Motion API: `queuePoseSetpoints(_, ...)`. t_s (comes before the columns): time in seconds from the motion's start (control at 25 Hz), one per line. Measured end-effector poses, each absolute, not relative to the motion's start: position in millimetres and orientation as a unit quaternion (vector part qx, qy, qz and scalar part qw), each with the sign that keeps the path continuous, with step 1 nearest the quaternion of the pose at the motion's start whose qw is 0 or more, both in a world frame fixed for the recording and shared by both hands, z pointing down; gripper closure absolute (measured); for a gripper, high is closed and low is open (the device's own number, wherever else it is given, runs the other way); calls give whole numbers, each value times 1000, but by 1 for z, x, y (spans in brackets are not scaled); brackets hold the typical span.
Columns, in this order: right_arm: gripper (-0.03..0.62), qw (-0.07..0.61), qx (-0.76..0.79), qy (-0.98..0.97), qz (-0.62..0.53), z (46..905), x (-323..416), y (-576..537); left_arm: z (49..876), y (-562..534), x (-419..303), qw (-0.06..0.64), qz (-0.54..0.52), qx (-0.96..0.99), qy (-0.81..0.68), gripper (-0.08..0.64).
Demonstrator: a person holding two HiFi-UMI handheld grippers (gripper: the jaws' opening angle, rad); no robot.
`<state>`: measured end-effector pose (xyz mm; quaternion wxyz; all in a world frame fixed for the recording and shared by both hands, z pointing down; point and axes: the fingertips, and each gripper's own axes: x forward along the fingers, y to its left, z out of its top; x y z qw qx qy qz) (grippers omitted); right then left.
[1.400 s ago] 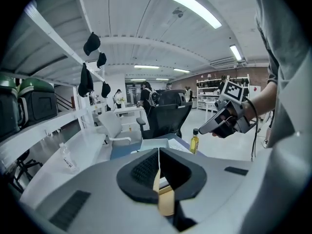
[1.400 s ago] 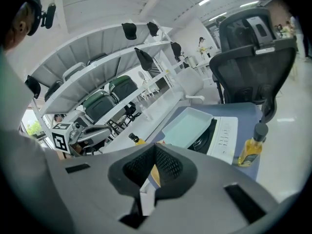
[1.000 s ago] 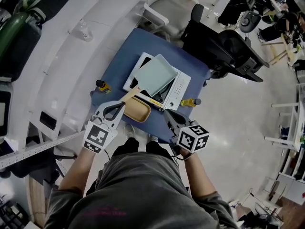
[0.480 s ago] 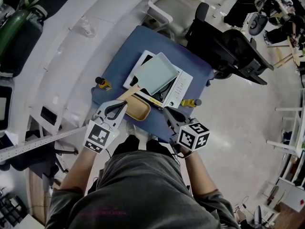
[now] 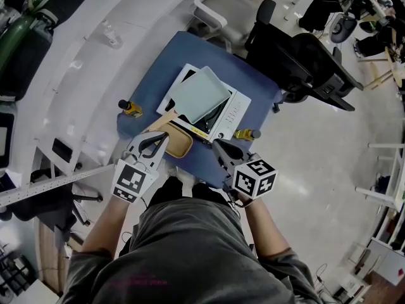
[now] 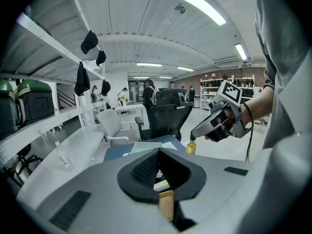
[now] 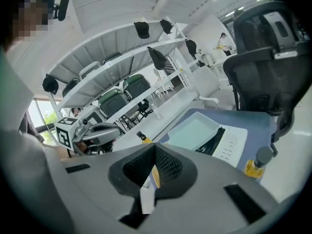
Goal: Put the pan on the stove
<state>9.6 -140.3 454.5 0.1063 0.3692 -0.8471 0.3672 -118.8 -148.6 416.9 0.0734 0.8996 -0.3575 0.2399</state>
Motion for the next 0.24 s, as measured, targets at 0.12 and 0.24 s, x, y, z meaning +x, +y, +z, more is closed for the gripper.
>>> queuePoseSetpoints(0.12,591,108,364,-853,357,452,19,-141,417,-148,-107,76,239,898,-361,558)
queuePoseSetpoints(0.24,589,110,359,-859,347,450,27,-141,418,-146,-96,78,239,897,-363,558)
